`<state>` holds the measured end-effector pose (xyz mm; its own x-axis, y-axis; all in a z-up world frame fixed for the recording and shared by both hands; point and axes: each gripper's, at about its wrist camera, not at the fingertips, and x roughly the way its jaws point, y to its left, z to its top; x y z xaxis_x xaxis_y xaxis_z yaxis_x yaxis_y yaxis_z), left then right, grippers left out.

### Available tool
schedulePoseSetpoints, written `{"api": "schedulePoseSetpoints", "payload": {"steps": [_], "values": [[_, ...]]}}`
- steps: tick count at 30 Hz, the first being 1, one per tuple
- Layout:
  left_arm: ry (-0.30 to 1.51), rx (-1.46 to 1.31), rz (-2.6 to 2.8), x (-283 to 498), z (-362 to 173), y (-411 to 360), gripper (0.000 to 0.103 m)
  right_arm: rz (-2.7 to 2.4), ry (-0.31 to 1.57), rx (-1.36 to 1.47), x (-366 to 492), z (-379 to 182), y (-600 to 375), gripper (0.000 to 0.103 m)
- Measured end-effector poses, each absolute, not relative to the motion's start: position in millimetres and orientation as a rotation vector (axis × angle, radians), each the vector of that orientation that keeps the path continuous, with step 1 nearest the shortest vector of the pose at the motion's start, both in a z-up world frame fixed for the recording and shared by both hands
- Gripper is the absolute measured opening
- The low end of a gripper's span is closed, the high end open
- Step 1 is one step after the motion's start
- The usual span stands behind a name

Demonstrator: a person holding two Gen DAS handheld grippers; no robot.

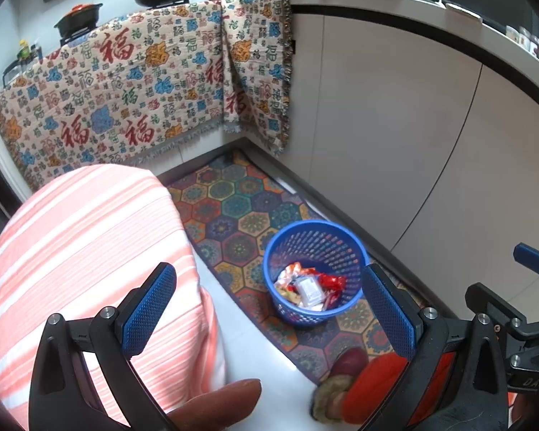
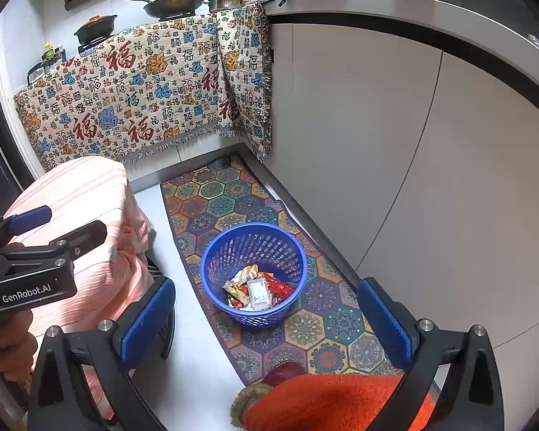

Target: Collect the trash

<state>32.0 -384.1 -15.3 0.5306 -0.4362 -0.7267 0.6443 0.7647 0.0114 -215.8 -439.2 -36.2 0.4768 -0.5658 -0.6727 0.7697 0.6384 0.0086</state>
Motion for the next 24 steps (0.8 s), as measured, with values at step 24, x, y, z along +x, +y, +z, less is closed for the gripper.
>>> {"api": "schedulePoseSetpoints", "payload": {"steps": [24], "values": [[0.774, 0.322, -0.696, 25.3, -20.8, -391.6, 0.102, -0.847, 0.700, 0.343, -219.3, -42.0, -443.1, 0.103]]}}
